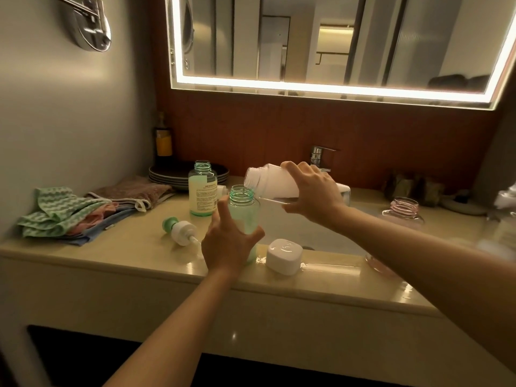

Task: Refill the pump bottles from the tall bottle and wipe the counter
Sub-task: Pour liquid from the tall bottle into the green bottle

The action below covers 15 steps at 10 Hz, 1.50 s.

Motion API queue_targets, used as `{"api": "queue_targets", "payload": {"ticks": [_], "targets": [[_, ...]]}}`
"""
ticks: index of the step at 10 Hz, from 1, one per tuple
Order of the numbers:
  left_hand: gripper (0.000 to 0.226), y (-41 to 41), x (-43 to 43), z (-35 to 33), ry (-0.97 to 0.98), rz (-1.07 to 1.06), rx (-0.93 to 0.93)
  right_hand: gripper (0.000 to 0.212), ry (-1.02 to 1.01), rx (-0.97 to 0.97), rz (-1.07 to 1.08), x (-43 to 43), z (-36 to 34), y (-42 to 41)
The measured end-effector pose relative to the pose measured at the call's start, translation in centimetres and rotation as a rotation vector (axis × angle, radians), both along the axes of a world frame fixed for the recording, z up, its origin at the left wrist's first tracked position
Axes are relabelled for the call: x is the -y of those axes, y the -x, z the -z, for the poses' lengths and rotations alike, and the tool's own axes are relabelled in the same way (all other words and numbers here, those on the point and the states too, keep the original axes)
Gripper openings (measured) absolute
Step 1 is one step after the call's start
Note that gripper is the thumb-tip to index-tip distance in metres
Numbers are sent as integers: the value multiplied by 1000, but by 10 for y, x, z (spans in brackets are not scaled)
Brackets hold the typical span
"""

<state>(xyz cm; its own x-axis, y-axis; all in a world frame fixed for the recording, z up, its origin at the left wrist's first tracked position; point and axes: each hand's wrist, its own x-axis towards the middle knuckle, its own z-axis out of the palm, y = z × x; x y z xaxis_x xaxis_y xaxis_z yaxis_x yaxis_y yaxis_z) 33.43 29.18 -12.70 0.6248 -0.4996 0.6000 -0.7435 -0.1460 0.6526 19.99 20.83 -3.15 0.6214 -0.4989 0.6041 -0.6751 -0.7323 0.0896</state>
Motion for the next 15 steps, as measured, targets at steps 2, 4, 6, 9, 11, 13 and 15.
{"api": "queue_targets", "payload": {"ticks": [2, 4, 6, 9, 11, 13, 15], "targets": [[87, -1, 0, 1, 21, 16, 1, 72, 35, -23, 4, 1, -2, -1], [87, -1, -1, 1, 26, 14, 9, 72, 65, -60, 10, 2, -6, 0], [88, -2, 0, 1, 17, 14, 5, 72, 81, -69, 10, 3, -8, -1], [88, -2, -2, 1, 13, 11, 7, 72, 84, -73, 12, 3, -8, -1], [89, -2, -3, 0, 5, 10, 10, 72, 84, -85, 16, 2, -11, 0], [89, -1, -4, 0, 10, 13, 16, 72, 88, -90, 15, 2, -11, 0], [88, -1, -3, 1, 2, 9, 15, 73, 95, -88, 12, 2, -11, -1]]}}
